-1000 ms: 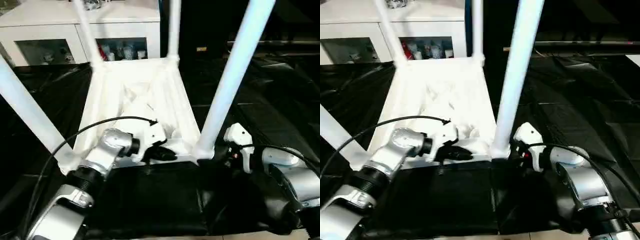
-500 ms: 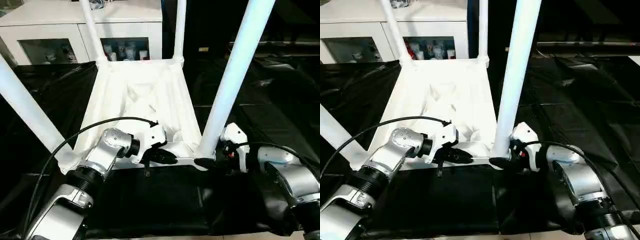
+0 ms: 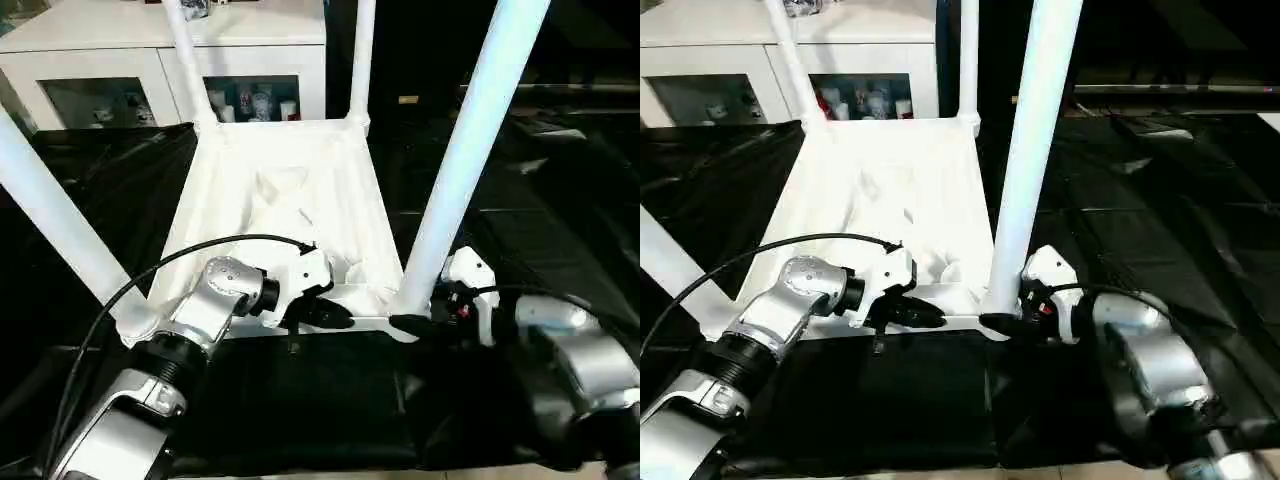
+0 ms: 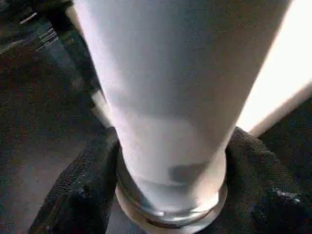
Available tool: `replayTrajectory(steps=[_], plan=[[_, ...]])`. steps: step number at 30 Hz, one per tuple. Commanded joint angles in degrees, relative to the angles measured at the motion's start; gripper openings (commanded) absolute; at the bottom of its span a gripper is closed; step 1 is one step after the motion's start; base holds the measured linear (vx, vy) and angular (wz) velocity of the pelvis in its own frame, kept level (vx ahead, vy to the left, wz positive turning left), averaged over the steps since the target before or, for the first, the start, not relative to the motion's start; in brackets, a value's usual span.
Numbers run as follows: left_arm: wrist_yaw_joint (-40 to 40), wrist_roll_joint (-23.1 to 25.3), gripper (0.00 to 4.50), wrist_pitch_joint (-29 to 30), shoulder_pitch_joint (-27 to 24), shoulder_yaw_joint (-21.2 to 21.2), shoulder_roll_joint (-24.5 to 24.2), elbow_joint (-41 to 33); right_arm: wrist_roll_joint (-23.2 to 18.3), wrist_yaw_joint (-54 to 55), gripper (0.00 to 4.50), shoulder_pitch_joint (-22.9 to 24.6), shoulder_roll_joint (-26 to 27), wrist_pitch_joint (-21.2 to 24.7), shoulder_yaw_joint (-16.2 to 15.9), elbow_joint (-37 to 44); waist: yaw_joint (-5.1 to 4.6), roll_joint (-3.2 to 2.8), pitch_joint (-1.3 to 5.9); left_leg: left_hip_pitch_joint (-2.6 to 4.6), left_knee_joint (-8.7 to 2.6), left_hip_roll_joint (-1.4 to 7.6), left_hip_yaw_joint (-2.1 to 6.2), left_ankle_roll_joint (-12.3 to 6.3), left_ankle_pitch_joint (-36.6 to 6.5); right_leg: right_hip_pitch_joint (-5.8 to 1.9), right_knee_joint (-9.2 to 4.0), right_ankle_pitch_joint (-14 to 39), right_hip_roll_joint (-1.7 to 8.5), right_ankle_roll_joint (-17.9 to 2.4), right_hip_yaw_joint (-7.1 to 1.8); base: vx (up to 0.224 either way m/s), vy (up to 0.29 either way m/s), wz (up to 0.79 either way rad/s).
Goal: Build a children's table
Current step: Rotate leg to tighten
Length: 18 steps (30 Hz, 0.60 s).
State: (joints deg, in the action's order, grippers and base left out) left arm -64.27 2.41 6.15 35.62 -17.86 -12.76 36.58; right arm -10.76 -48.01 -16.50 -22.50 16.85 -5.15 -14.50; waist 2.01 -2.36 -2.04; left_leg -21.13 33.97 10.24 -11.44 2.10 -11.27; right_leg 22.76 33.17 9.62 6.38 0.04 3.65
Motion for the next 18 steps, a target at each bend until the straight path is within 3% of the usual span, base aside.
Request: replayTrajectory(steps=[1, 5, 10, 14, 16, 18], plan=[[9.7, 2.0, 0.0, 2.9, 0.7, -0.7, 5.2, 2.7, 2.6, 13.0, 2.74, -2.0, 5.7, 1.8, 0.7, -4.8, -0.56, 0.87, 2.63, 0.78, -4.63, 2.56, 1.27, -1.07, -16.9, -2.01, -4.41, 21.3, 2.13, -11.9, -1.69, 0.0, 0.0, 0.0], [15.6, 2.6, 0.0, 6.8, 1.4, -0.5, 9.6, 3.1, 4.2, 23.9, 2.74, -4.5, 11.1, 3.3, 2.9, -7.8, -1.67, 0.96, 2.53, 0.71, -4.94, 2.24, 1.79, 0.6, -20.1, -1.82, -5.25, 27.6, 2.07, -8.4, -1.43, -0.013, 0.002, -0.01], [19.1, 4.1, 0.0, 7.7, 2.1, -2.0, 13.7, 3.9, 7.4, 29.5, 2.74, -6.9, 15.0, 2.4, 1.3, -10.8, -2.22, 0.96, 2.48, 0.73, -4.83, 1.95, 1.89, -0.32, -21.8, -1.36, -6.09, 30.8, 2.05, -6.3, -1.25, 0.0, 0.0, 0.0], [18.3, 4.9, 0.0, 5.5, 2.5, -2.2, 12.4, 4.5, 6.0, 27.3, 2.74, -6.8, 16.1, 0.3, 1.6, -9.3, -2.2, 0.85, 2.66, 0.47, -4.93, 2.06, 1.92, -0.98, -20.9, -1.52, -5.82, 28.0, 2.0, -6.7, -1.38, 0.0, 0.0, 0.0], [16.8, 4.6, 0.0, 5.6, 2.3, -2.1, 11.1, 4.0, 4.8, 25.2, 3.29, -6.6, 15.3, 0.1, 1.9, -7.7, -2.29, 0.8, 2.65, 0.32, -5.02, 2.17, 1.89, -1.03, -20.6, -1.61, -5.54, 26.0, 1.97, -7.6, -1.43, 0.0, 0.0, 0.0], [14.0, 4.3, 0.0, 4.4, 1.8, -2.1, 9.0, 3.4, 3.0, 20.7, 3.43, -6.0, 13.2, 1.7, 1.9, -4.8, -2.37, 0.74, 2.72, 0.31, -5.03, 2.19, 1.9, -1.27, -21.0, -1.72, -5.4, 24.9, 1.98, -8.3, -1.46, 0.0, 0.0, 0.0]])
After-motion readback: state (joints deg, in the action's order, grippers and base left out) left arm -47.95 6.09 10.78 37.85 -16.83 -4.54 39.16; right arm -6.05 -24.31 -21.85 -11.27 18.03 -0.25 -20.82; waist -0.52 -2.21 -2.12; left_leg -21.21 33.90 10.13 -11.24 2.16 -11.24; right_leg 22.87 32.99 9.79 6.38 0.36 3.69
